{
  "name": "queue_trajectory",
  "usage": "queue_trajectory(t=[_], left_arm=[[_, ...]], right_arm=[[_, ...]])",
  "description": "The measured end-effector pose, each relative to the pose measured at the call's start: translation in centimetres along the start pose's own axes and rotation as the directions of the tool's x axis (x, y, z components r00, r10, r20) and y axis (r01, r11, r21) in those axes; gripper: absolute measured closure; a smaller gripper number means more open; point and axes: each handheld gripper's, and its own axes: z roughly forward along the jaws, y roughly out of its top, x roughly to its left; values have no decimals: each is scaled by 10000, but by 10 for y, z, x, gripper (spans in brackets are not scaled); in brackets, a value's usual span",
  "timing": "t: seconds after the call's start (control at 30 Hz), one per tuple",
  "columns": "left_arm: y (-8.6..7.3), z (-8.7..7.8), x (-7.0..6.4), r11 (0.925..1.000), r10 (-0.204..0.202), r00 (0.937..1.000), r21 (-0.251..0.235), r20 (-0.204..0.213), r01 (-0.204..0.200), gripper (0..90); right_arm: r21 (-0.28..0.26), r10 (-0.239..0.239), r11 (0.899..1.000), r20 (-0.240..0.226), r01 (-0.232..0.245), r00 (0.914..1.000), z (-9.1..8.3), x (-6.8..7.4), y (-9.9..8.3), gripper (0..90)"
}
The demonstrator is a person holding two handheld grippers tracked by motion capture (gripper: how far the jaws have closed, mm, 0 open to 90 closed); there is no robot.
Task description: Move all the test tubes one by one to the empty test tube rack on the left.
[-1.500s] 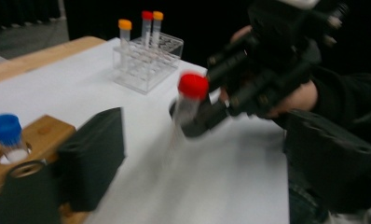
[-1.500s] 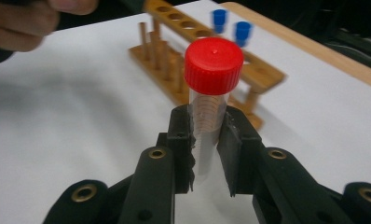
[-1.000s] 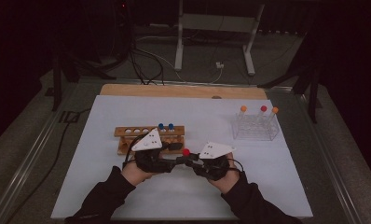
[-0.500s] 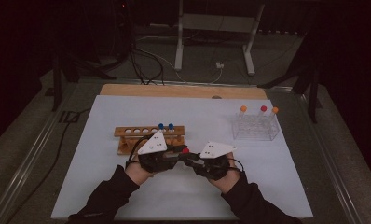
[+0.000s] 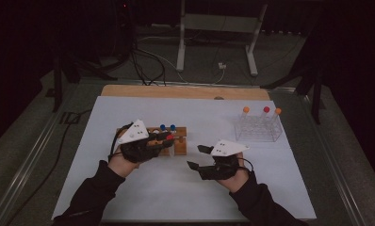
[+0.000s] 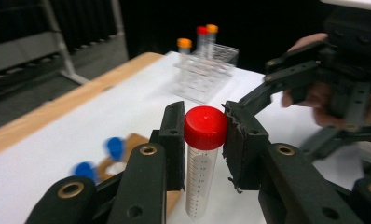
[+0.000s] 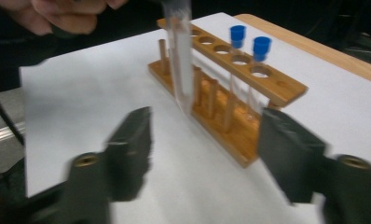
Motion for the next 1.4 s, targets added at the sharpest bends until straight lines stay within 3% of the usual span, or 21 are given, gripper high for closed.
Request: queue_trajectory(t=[0.13,0.23,0.5,0.73,1.03,1.23,1.4], left_arm=[[1,-10,11,10000,-76,9990,-26,-432,75,714],[2,-15,21,9999,-101,9969,5,-783,102,714],[13,-21,41,9999,-26,9885,-134,-1513,5,714],[16,-13,58,9996,-228,9793,-226,-2013,186,714],[-8,9,70,9970,-680,9743,227,-2148,746,714],[-28,18,72,9923,-1034,9719,451,-2116,1154,714],[-38,24,70,9898,-1093,9723,676,-2066,1256,713]], right_arm=[[-66,276,9996,201,-274,9994,-2,-4,0,138],[-23,301,9995,19,-301,9995,-3,-6,-1,2],[-280,290,9992,107,-287,9995,-8,-9,-1,0],[-321,272,9991,108,-268,9996,-10,-11,-1,0],[-330,271,9991,144,-266,9995,-12,-13,-3,0],[-390,267,9989,193,-259,9995,-14,-14,-4,0],[-390,252,9989,206,-244,9995,-14,-14,-4,0]])
